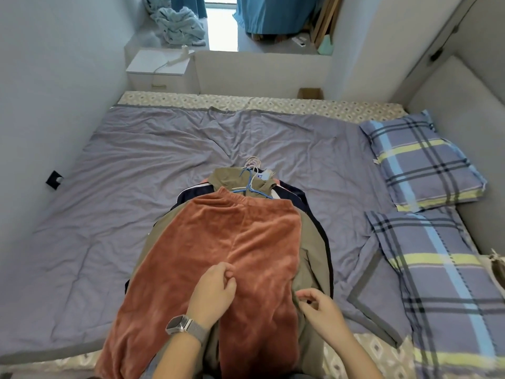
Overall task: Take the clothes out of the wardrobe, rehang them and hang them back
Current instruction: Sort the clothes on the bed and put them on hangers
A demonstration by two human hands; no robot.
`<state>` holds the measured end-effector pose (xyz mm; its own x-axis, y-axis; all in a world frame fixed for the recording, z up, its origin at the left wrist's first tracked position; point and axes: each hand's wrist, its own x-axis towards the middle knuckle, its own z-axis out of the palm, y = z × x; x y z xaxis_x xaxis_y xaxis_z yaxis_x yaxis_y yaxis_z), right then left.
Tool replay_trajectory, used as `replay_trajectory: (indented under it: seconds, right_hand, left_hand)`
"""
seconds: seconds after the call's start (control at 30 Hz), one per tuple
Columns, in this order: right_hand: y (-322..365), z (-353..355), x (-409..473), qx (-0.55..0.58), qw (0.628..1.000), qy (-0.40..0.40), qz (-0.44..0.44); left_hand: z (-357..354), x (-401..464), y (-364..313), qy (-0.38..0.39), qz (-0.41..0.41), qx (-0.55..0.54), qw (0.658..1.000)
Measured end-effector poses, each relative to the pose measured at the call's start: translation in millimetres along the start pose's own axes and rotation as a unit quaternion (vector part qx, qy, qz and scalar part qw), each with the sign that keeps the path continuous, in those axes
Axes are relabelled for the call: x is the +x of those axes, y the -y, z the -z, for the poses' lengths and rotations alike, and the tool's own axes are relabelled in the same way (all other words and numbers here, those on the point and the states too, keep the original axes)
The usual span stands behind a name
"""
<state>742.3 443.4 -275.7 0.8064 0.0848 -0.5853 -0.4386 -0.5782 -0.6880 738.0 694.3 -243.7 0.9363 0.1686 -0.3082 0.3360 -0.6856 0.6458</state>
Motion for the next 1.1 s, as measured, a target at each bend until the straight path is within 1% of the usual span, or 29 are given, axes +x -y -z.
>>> replay_trajectory:
  seconds: [0.1,0.17,0.27,0.33,0.47,0.53,0.57,0.63,0.73,0.83,0.93,1.0,1.1]
  right_hand:
    - [0,4,15,-0.021,1.0,0.018,-0.001]
    - [6,10,35,-0.06,0.998,0.035,0.008]
    - [19,20,81,-0.125,0.989,0.076,0.017]
    - [31,27,117,-0.183,0.978,0.099,0.027]
    - [46,32,194,-0.284,0.947,0.147,0.023]
    - [53,32,227,-0.315,0.936,0.157,0.015]
    - [58,30,239,-0.312,0.937,0.155,0.0]
    - [63,30,263,-0.259,0.958,0.118,-0.031]
    - [58,31,300,-0.144,0.987,0.016,-0.066]
    - [60,27,319,-0.022,0.988,-0.035,-0.151]
    - [63,20,331,0.074,0.977,-0.08,-0.181]
    - [63,15,336,0.105,0.974,-0.086,-0.181]
    - [62,10,338,0.115,0.984,-0.037,-0.134]
  left_hand:
    - [1,5,2,0.015,0.007,0.023,1.0]
    - [0,8,2,0.016,0.011,0.054,0.998]
    - [-1,14,-3,0.03,0.019,0.159,0.987]
    - [-3,16,-6,0.025,0.036,0.192,0.98]
    - [-11,16,-5,0.009,0.079,0.173,0.982]
    - [-19,15,-2,0.0,0.109,0.138,0.984]
    - [-24,15,0,-0.007,0.121,0.109,0.987]
    - [-34,12,5,-0.02,0.146,0.041,0.988]
    - [-46,3,12,-0.047,0.184,-0.015,0.982]
    - [-56,-9,17,-0.067,0.218,-0.058,0.972]
    - [-59,-21,22,-0.082,0.253,-0.096,0.959]
    - [-61,-29,26,-0.106,0.269,-0.099,0.952]
    - [-62,-39,29,-0.132,0.291,-0.099,0.943]
